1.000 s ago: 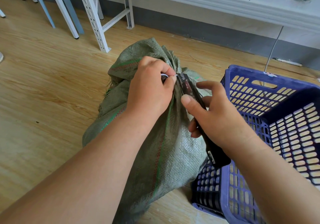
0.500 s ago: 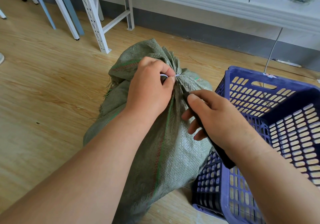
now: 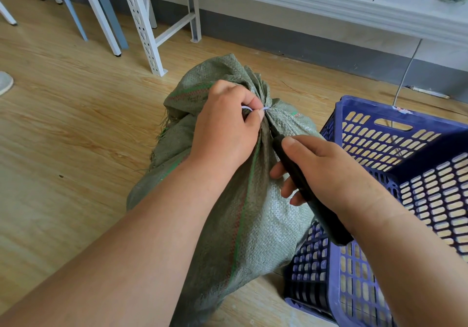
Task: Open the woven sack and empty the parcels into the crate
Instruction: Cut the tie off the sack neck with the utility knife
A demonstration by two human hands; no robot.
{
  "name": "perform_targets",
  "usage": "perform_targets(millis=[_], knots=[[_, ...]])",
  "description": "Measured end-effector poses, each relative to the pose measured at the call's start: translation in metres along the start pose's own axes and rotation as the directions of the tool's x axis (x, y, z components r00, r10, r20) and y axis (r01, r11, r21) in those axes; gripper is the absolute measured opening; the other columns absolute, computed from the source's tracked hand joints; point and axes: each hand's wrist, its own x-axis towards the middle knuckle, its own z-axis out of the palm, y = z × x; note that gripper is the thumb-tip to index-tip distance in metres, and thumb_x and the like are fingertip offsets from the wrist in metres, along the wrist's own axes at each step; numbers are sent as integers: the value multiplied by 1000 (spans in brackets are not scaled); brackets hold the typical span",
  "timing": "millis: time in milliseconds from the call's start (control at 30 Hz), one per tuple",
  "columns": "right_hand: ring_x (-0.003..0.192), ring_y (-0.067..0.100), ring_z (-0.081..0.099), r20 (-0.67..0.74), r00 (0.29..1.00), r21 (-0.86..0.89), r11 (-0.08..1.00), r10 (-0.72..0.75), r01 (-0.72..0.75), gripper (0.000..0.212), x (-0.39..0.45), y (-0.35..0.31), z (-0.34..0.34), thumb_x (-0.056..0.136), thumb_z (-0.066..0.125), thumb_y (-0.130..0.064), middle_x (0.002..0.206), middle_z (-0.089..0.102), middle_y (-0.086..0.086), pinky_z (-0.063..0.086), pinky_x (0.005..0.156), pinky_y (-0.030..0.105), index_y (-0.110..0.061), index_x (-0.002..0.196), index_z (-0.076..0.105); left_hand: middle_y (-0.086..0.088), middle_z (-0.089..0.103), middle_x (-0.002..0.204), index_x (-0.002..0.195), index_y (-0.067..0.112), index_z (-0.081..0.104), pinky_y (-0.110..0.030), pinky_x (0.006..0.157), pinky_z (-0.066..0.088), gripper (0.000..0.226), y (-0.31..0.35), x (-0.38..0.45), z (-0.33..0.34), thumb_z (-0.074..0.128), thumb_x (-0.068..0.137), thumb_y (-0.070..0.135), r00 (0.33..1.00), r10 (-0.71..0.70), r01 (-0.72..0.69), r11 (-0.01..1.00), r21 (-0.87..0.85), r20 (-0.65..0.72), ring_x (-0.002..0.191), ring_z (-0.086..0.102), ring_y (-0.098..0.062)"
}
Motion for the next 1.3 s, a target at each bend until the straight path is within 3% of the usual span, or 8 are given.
perform_targets(millis=[367,533,633,733,900,1000,1167,1300], knots=[[48,17,58,16,1000,32,999,-6,5,26,1,-1,-5,102,43,-29,72,71,6,48,41,25,-13,102,64,13,46,110,89,27,64,-21,79,40,3,2,-2,0,64,88,25,999,28,-30,998,51,24,85,47,-3],[46,16,51,25,991,-52,990,-132,134,30,1,4,-7,103,40,-27,69,68,1,43,43,25,-6,96,60,9,49,112,89,26,66,-20,81,39,3,1,-1,-3,65,87,25,1000,19,-19,1000,15,18,94,52,-7],[46,16,45,24,987,-18,987,-159,159,21,2,9,-5,99,52,-28,68,67,1,38,41,26,-9,104,57,11,48,111,87,29,65,-16,77,34,2,2,0,-5,66,87,27,999,14,-16,999,39,43,91,48,-4],[44,17,43,22,989,9,989,-147,147,26,5,13,-4,94,60,-23,70,68,5,35,38,26,-8,113,50,12,49,108,84,32,63,-21,79,38,6,4,-2,-6,66,86,27,996,20,-24,999,41,89,91,51,-7],[38,12,50,-11,988,-216,965,-151,145,25,12,18,-5,96,56,-29,57,67,-6,43,39,28,-6,104,53,12,50,103,83,33,63,-21,78,40,10,5,-7,-3,68,85,25,992,20,-27,998,55,121,89,50,-8],[63,18,63,-7,996,-448,891,-87,75,24,13,16,-10,97,50,-38,78,71,-3,55,63,38,-15,96,54,12,50,102,84,31,65,-18,76,35,9,2,-7,-2,68,85,23,991,20,-28,998,55,133,89,48,-6],[75,26,57,-114,967,-572,811,-227,123,26,10,19,-2,98,46,-42,82,65,3,35,59,32,-20,83,44,11,52,98,84,30,66,-17,72,36,7,4,-8,-2,68,85,23,994,40,-44,998,36,101,86,53,-8],[74,30,53,-126,942,-594,784,-312,180,27,6,20,3,98,46,-41,70,55,-1,31,59,34,-22,80,39,15,55,86,81,27,68,-21,72,44,5,5,-7,-4,70,83,23,999,51,-51,999,-3,3,81,60,-9]])
